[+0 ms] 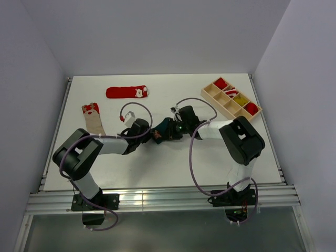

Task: Roll the socks
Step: Roll the sock at the center of the board.

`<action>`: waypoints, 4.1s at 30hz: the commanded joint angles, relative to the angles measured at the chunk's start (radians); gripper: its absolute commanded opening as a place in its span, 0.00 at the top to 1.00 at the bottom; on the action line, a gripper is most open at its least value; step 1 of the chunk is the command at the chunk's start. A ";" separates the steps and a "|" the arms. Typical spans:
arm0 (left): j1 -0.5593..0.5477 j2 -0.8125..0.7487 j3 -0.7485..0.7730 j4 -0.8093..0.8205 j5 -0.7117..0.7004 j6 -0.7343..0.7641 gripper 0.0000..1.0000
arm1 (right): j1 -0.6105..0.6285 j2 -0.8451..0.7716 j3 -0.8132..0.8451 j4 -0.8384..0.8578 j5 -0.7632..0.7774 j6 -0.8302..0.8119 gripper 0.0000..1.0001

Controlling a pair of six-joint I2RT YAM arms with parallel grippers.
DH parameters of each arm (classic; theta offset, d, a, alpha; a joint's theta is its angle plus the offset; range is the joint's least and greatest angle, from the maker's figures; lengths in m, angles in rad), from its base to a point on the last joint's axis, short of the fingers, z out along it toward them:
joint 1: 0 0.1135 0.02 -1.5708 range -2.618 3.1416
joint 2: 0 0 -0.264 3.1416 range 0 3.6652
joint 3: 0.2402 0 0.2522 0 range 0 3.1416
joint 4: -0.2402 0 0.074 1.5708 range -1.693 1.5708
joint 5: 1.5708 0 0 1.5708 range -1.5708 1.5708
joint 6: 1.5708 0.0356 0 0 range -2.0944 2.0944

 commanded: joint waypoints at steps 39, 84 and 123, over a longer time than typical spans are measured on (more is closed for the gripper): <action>-0.018 0.027 0.307 -0.655 0.118 0.183 1.00 | 0.472 -0.101 -0.133 0.315 0.886 -0.473 0.50; 0.011 -0.239 0.001 -0.265 0.129 0.114 0.29 | -0.001 0.152 -0.142 0.411 -0.252 0.064 1.00; 0.012 -0.027 0.067 -0.328 0.067 0.086 0.84 | -0.036 0.195 -0.128 0.384 -0.249 0.060 0.95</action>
